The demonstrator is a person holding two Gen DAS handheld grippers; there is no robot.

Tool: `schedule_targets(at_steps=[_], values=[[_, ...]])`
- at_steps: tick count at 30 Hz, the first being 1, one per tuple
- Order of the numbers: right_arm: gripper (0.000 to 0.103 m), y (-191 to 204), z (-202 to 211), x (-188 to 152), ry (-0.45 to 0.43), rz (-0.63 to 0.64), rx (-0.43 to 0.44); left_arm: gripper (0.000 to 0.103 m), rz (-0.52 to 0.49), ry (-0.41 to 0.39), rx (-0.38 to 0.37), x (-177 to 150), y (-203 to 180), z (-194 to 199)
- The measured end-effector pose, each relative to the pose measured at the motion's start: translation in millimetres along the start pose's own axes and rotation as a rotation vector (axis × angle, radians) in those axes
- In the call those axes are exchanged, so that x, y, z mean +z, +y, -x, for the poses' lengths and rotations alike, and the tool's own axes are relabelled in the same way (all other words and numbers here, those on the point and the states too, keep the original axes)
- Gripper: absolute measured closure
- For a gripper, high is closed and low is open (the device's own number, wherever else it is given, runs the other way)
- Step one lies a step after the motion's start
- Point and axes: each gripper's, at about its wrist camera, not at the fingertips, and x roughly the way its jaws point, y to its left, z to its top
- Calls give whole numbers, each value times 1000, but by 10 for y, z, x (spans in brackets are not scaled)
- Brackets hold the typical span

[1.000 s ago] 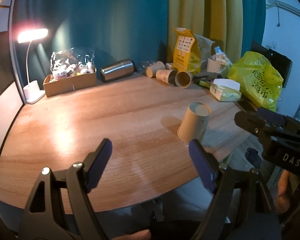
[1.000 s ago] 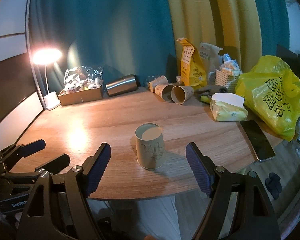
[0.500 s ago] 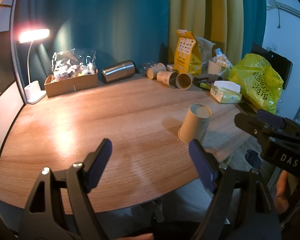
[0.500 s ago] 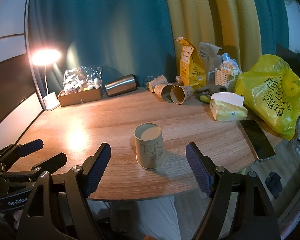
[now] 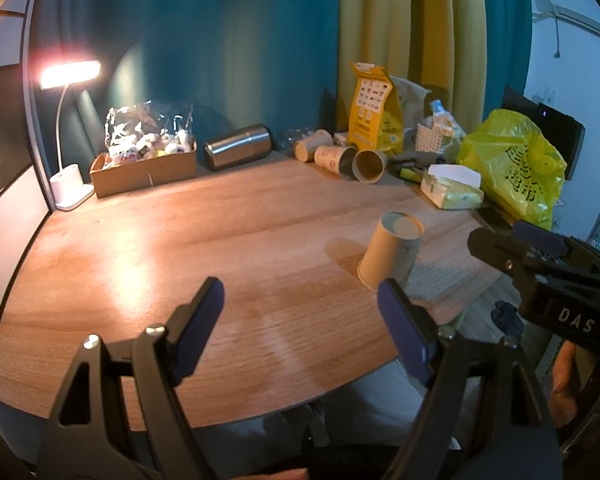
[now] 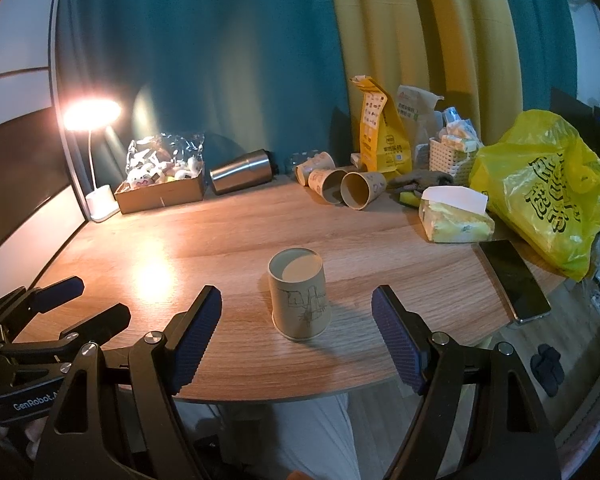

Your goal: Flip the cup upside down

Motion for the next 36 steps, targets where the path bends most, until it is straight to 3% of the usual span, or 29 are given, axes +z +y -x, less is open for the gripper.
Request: schedule_targets(at_steps=[36], values=[[23, 43, -9, 5, 1, 0, -1, 22, 0, -6, 2, 32, 7, 33]])
